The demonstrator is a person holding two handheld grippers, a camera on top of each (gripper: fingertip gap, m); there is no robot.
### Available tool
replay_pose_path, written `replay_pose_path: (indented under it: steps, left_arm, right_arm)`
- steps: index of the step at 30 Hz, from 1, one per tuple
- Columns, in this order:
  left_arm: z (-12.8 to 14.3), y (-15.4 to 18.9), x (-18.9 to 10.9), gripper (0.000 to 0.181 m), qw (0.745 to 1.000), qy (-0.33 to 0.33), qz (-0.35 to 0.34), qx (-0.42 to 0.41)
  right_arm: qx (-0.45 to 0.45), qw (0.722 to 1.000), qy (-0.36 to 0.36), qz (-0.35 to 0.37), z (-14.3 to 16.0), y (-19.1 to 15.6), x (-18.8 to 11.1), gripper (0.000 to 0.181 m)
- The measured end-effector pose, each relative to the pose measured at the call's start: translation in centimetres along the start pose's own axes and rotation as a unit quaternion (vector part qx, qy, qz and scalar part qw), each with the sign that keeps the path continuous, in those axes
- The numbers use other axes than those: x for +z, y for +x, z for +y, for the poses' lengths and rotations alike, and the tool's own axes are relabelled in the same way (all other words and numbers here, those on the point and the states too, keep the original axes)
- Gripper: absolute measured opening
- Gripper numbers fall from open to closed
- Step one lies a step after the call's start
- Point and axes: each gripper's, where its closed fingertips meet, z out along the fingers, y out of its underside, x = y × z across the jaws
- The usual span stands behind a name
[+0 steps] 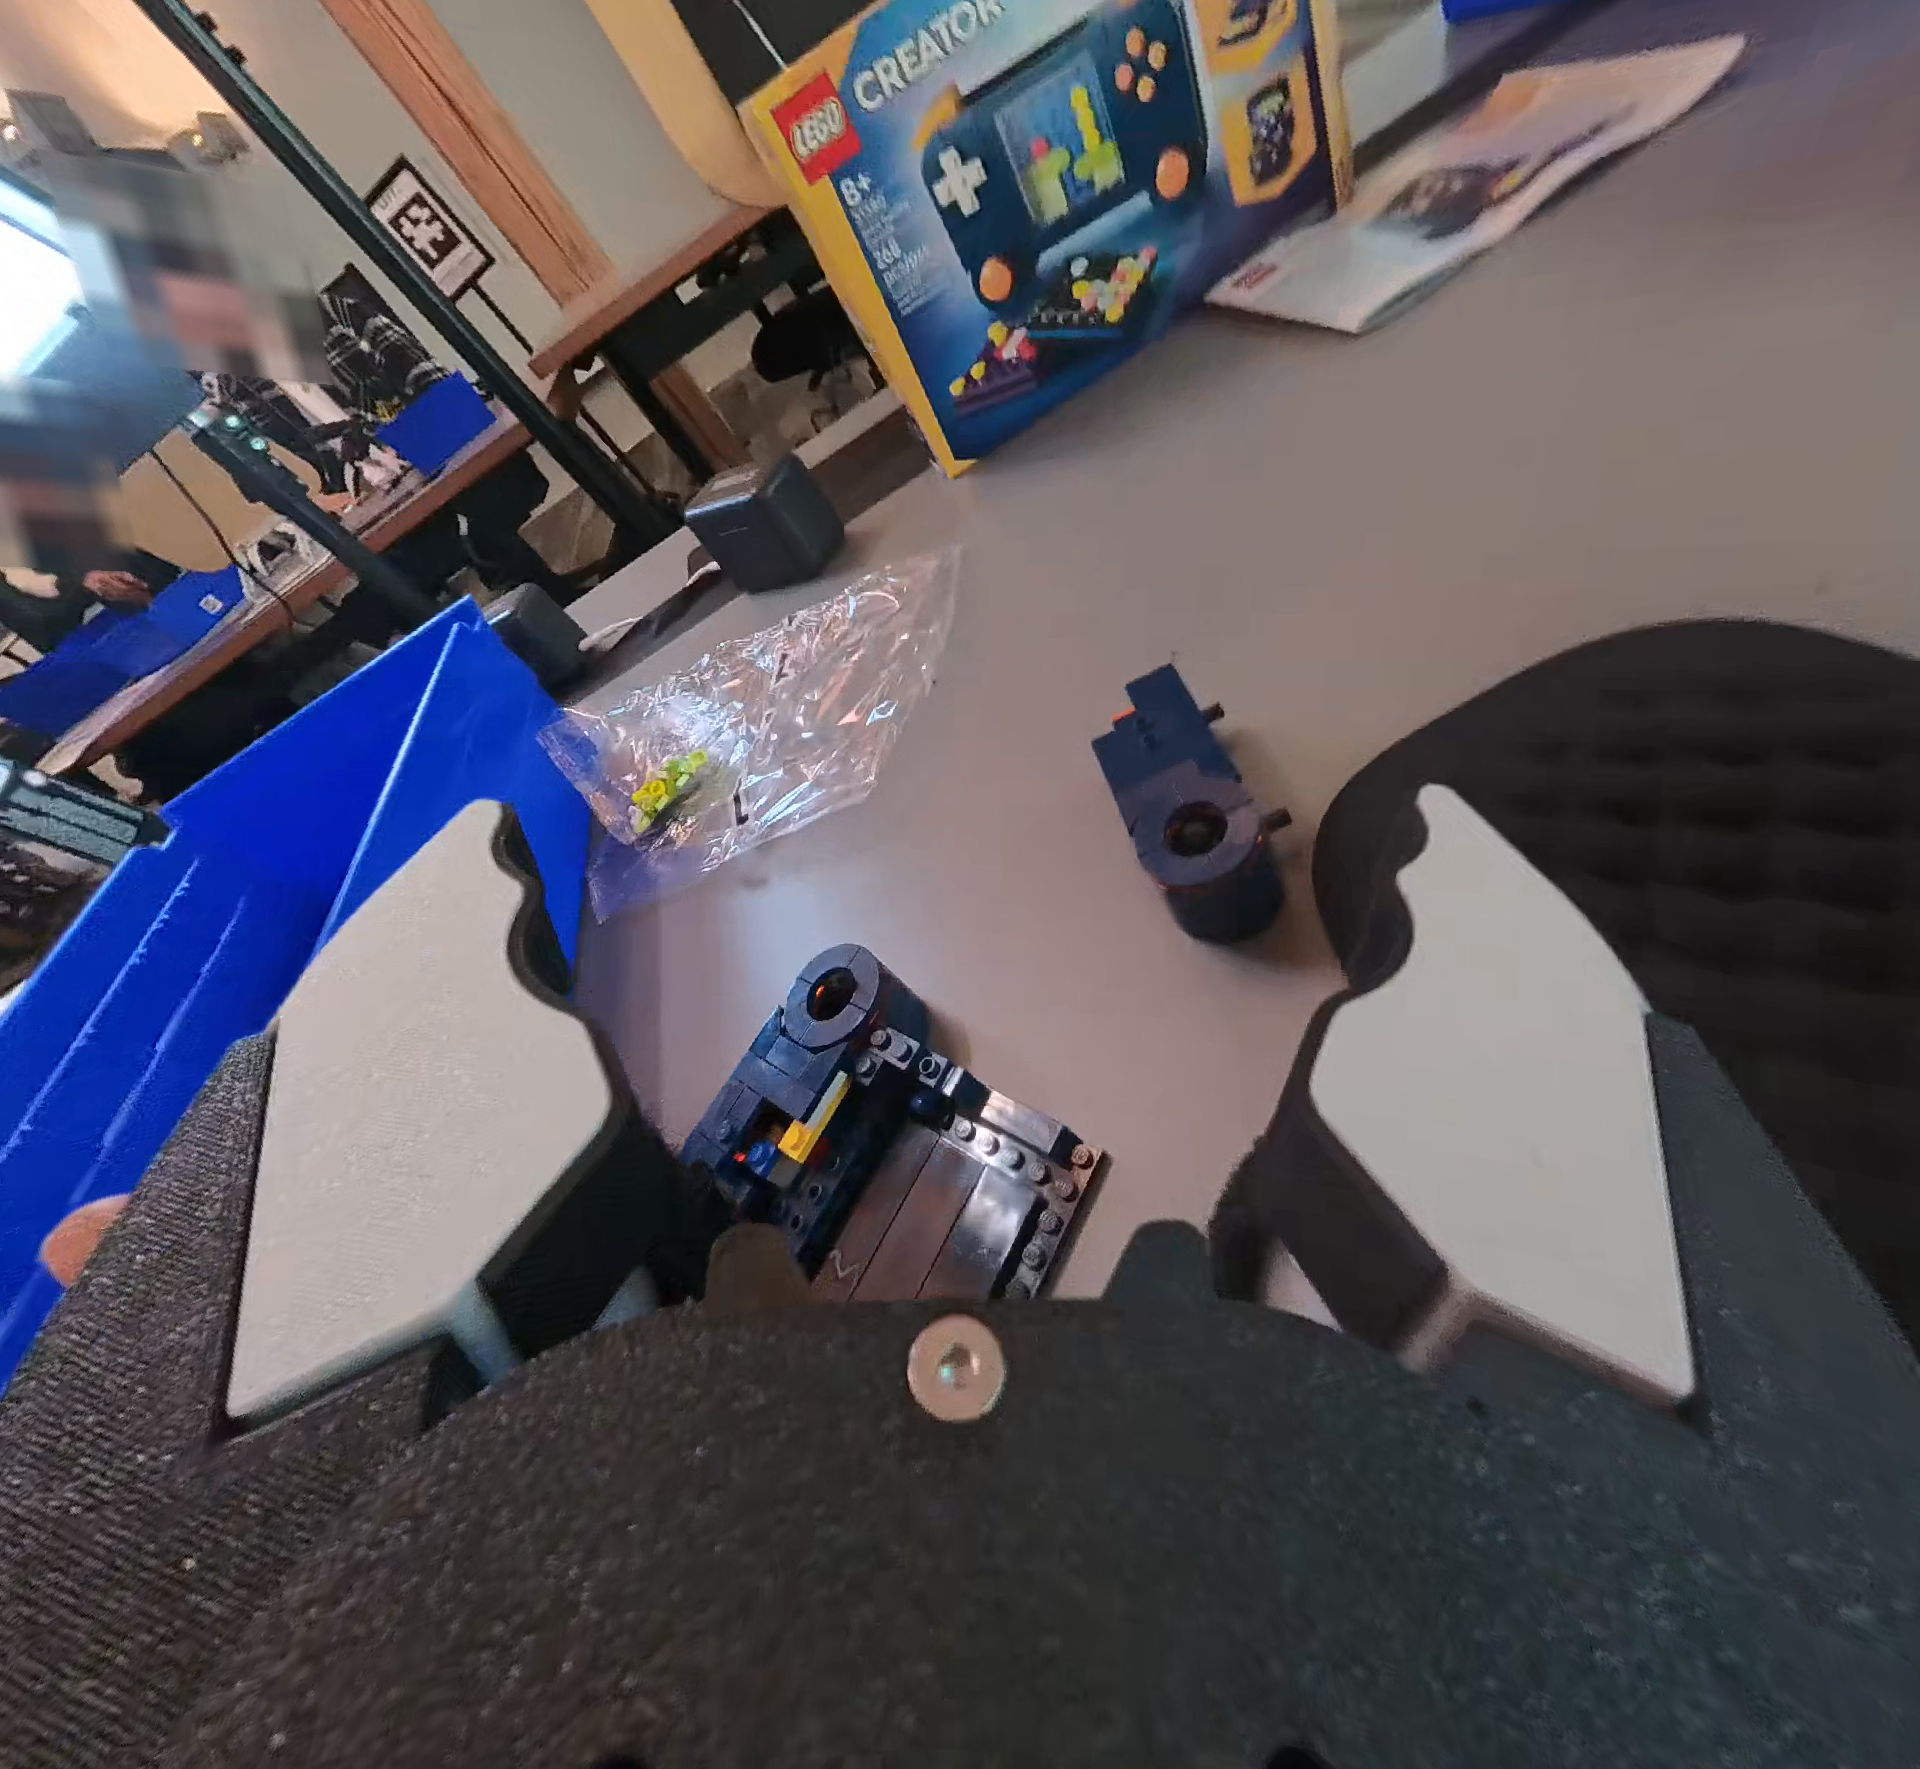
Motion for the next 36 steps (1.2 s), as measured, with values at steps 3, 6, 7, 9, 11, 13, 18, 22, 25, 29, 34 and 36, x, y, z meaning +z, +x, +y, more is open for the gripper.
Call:
replay_pose_path:
  steps: [3, 6, 7, 9, 11, 13, 18, 22, 25, 29, 34, 36]
  left_arm:
    - [-0.2, -0.7, -0.1, 0.146, 1.000, 0.012, -0.019, -0.014]
    - [-0.1, -0.7, -0.2, 0.146, 0.999, 0.014, -0.006, -0.034]
    - [-0.2, -0.6, -0.2, 0.146, 0.999, 0.016, 0.002, -0.040]
    - [-0.4, 0.1, -0.3, 0.146, 0.998, 0.023, 0.032, -0.046]
    - [-0.7, 1.9, -0.5, 0.146, 0.992, 0.025, 0.098, -0.073]
    - [-1.0, 3.8, -0.7, 0.140, 0.979, 0.024, 0.161, -0.121]
    - [1.4, 5.5, 2.5, 0.091, 0.961, -0.046, 0.199, -0.185]
    - [4.4, 6.0, 6.4, 0.086, 0.952, -0.146, 0.196, -0.184]
    - [5.0, 6.9, 7.8, 0.065, 0.951, -0.171, 0.207, -0.152]
    - [3.8, 7.7, 7.8, 0.036, 0.959, -0.123, 0.252, -0.049]
    - [-0.8, 10.1, 2.3, 0.036, 0.920, 0.049, 0.355, 0.156]
    - [-1.2, 12.1, -1.6, 0.036, 0.876, 0.070, 0.443, 0.178]
  right_arm:
    - [0.018, 1.000, -0.004, 0.002, -0.1, -0.2, 0.1, 0.147]
    - [0.010, 0.999, -0.008, 0.036, 0.2, 0.7, 0.0, 0.147]
    - [0.006, 0.999, -0.017, 0.039, 0.5, 0.8, 0.0, 0.147]
    - [0.001, 0.999, -0.045, 0.005, 1.5, -0.3, 0.3, 0.143]
    - [0.009, 0.997, -0.067, -0.040, 2.3, -1.8, 0.6, 0.142]
    - [0.025, 0.995, -0.070, -0.064, 2.7, -2.8, 0.8, 0.141]
    - [0.053, 0.991, -0.061, -0.106, 3.0, -4.7, 1.0, 0.131]
    - [0.019, 0.990, -0.076, -0.113, 3.6, -5.0, 0.9, 0.128]
    - [0.006, 0.990, -0.079, -0.118, 3.9, -4.9, 0.8, 0.127]
    - [0.038, 0.986, -0.054, -0.152, 3.6, -5.6, 0.5, 0.105]
    - [0.060, 0.953, -0.004, -0.295, 2.0, -8.6, -1.5, 0.062]
    - [0.069, 0.936, -0.015, -0.346, 1.9, -9.8, -2.1, 0.043]
